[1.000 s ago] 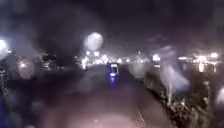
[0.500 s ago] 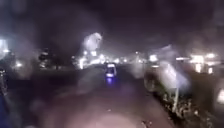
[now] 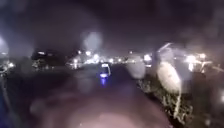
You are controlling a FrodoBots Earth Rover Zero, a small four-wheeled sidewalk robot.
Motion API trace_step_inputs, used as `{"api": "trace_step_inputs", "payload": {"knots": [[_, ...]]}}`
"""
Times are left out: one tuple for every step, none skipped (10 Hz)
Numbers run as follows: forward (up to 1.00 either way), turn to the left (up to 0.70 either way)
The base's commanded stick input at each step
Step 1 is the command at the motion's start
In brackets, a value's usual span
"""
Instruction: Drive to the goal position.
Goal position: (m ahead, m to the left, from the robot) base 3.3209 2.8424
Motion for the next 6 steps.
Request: {"api": "trace_step_inputs", "payload": {"knots": [[0.5,0.16],[0.5,0.14],[0.5,0.06],[0.5,0.0],[0.5,0.0],[0.5,0.0]]}}
